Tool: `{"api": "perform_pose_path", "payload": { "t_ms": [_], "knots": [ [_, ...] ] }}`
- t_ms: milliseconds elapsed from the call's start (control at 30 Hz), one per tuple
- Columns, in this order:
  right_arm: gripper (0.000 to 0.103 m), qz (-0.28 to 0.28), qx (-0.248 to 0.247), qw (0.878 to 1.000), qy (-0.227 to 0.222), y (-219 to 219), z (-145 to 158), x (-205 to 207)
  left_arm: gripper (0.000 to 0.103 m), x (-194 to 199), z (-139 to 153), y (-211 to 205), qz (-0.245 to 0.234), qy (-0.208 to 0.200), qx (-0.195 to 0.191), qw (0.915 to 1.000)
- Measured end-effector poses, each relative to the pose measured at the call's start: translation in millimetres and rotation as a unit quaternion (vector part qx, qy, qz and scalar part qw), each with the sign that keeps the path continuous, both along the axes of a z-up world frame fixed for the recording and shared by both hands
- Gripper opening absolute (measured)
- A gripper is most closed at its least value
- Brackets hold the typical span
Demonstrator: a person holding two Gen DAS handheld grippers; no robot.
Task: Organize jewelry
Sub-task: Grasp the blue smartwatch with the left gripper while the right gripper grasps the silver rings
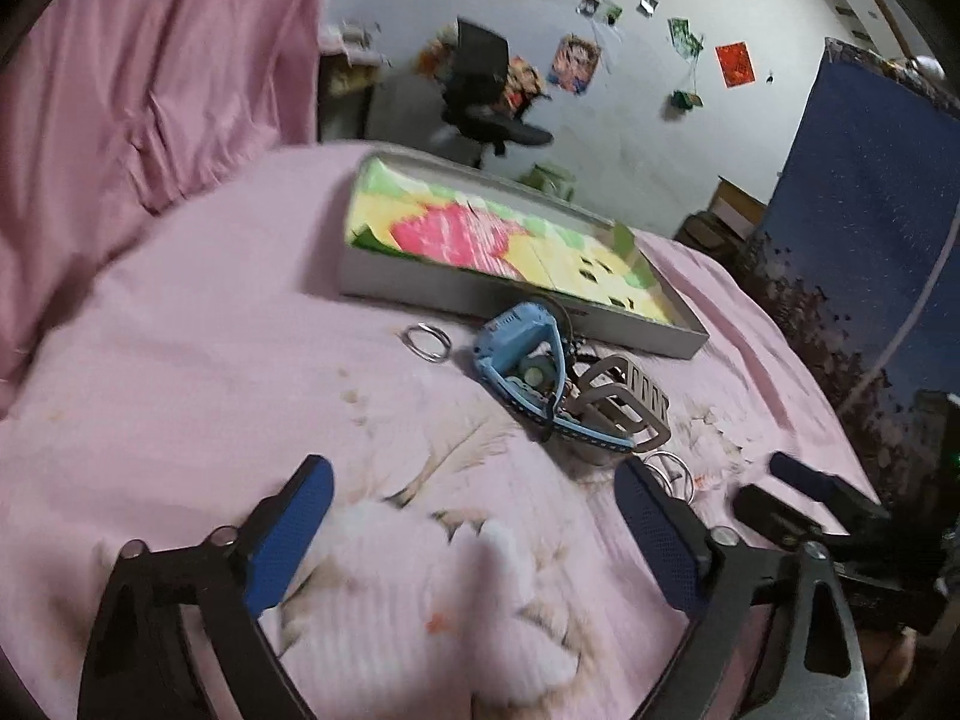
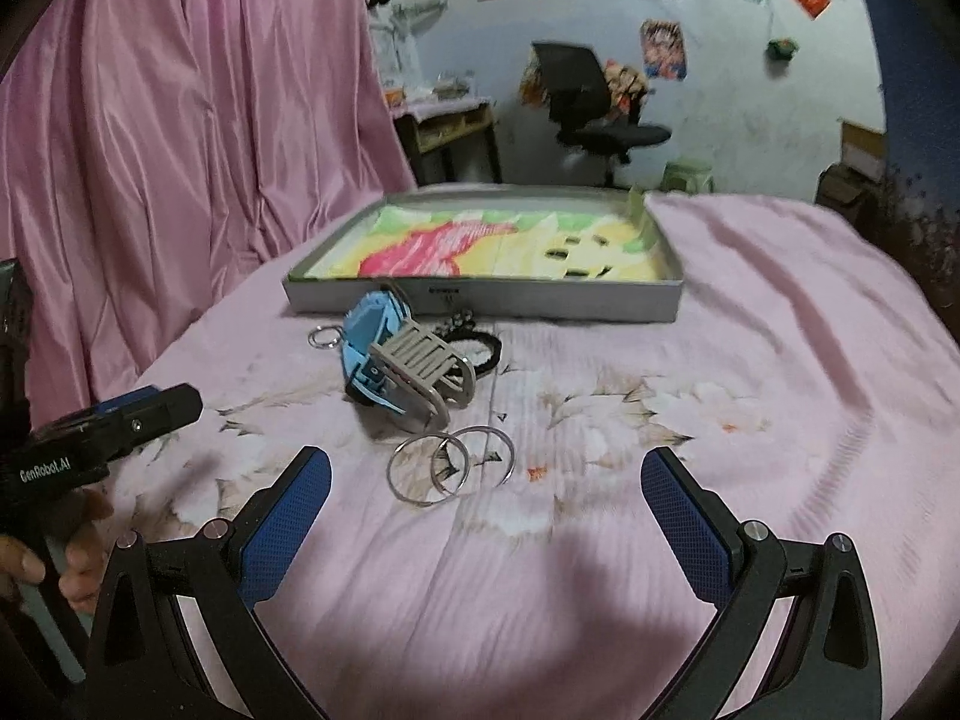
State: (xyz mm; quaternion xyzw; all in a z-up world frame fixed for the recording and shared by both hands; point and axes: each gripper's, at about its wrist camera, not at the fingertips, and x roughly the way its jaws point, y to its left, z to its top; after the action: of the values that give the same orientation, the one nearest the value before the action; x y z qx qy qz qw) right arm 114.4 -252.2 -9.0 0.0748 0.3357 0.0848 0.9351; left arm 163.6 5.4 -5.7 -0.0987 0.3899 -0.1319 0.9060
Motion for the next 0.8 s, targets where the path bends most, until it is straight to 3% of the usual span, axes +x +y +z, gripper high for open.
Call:
{"api": "perform_pose_path", "payload": {
  "t_ms": [133, 267, 400, 533, 800],
  "knots": [
    [0.079, 0.025, 0.007, 0.999, 0.038, -2, -14, 23, 0.080, 19, -10, -6, -0.029, 0.021, -0.025, 0.9990],
    [0.067, 0.043, 0.019, 0.997, 0.067, -4, -27, 37, 0.069, 36, -18, -20, -0.066, 0.040, -0.044, 0.9960],
    [0.064, 0.059, 0.026, 0.994, 0.088, -1, -37, 44, 0.060, 51, -24, -30, -0.090, 0.053, -0.062, 0.9926],
    [0.064, 0.068, 0.027, 0.993, 0.091, 3, -40, 48, 0.058, 64, -33, -41, -0.104, 0.069, -0.059, 0.9905],
    [0.055, 0.073, -0.026, 0.992, 0.104, 18, -47, 60, 0.043, 81, -42, -43, -0.099, 0.090, -0.066, 0.9888]
  ]
}}
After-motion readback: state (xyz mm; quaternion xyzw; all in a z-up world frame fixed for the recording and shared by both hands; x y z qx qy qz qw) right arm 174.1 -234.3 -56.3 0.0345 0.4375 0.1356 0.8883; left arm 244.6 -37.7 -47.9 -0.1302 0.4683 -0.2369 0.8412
